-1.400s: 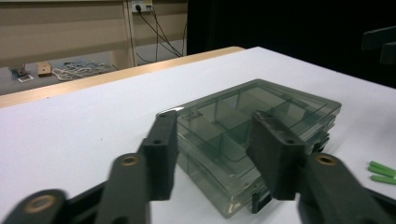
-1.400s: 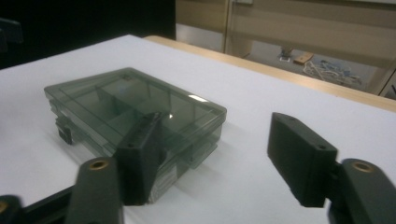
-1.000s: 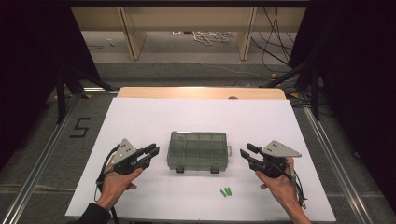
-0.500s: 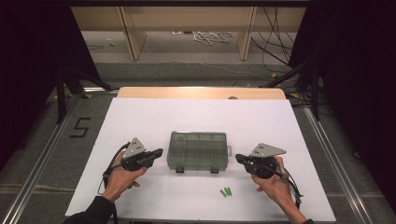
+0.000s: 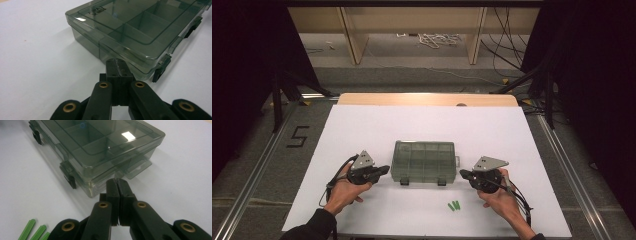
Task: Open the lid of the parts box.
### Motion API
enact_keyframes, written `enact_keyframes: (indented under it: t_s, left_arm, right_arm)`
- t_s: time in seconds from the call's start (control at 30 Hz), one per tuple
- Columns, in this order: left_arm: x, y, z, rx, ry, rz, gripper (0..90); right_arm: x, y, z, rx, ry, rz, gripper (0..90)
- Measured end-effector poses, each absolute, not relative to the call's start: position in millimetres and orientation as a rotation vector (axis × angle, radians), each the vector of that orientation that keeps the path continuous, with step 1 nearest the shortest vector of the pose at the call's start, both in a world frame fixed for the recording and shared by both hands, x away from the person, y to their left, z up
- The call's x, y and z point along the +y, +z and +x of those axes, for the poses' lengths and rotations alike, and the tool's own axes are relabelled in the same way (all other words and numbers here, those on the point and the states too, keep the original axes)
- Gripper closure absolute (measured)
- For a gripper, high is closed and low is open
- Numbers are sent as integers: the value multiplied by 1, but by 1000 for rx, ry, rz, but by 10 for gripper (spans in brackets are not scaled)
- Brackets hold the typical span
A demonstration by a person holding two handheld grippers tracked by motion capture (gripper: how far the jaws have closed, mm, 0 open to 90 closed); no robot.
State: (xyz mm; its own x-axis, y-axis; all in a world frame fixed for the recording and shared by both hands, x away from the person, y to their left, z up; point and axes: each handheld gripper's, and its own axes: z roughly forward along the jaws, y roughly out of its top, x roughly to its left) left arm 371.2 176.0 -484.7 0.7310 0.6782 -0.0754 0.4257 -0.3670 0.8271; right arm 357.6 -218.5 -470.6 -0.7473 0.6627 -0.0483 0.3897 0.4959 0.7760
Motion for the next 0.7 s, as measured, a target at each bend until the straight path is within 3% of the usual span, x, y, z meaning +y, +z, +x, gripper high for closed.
enact_keyframes:
  t_s: [0.7]
  left_arm:
    - [170,-478,371,801,326,1978,895]
  right_arm:
    - [-205,-465,358,2396,1157,806,887]
